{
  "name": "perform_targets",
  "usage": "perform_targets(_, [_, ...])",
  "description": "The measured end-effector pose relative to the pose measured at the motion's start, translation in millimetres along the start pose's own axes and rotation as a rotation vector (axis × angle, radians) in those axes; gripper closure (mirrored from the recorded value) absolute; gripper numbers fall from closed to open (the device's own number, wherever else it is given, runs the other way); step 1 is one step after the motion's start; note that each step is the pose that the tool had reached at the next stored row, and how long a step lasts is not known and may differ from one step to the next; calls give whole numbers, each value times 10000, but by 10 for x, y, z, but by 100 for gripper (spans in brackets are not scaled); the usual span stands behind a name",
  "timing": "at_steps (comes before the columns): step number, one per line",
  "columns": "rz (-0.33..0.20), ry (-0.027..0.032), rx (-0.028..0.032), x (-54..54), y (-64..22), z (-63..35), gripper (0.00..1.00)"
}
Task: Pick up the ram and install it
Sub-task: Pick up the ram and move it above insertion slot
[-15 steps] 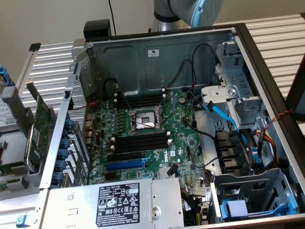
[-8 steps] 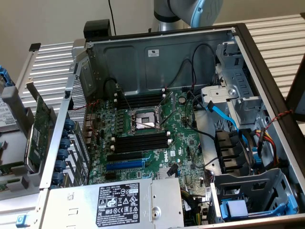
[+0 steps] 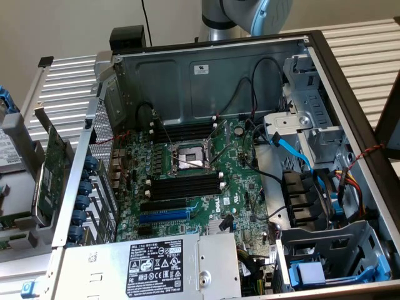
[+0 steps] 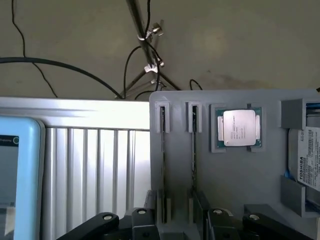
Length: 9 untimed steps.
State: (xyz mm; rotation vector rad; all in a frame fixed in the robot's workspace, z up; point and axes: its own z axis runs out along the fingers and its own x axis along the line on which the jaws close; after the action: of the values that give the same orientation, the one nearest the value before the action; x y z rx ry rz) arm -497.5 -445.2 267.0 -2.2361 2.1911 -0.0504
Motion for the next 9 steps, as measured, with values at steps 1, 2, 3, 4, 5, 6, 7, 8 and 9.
perform_targets(1, [0,0,-1,26,1,18,58])
perform_targets(2, [-1,-1,3,35,0,38,58])
perform_targets(3, [0,0,2,36,2,56,58])
perform_targets(4, [1,1,0,36,2,74,58])
perform_targets(5, [1,1,0,36,2,91,58])
perform_targets(6, [0,0,0,36,1,110,58])
perform_targets(7, [0,0,1,36,0,128,58])
perform_targets(8, [0,0,1,35,0,146,58])
perform_targets(9, [0,0,1,35,0,165,58])
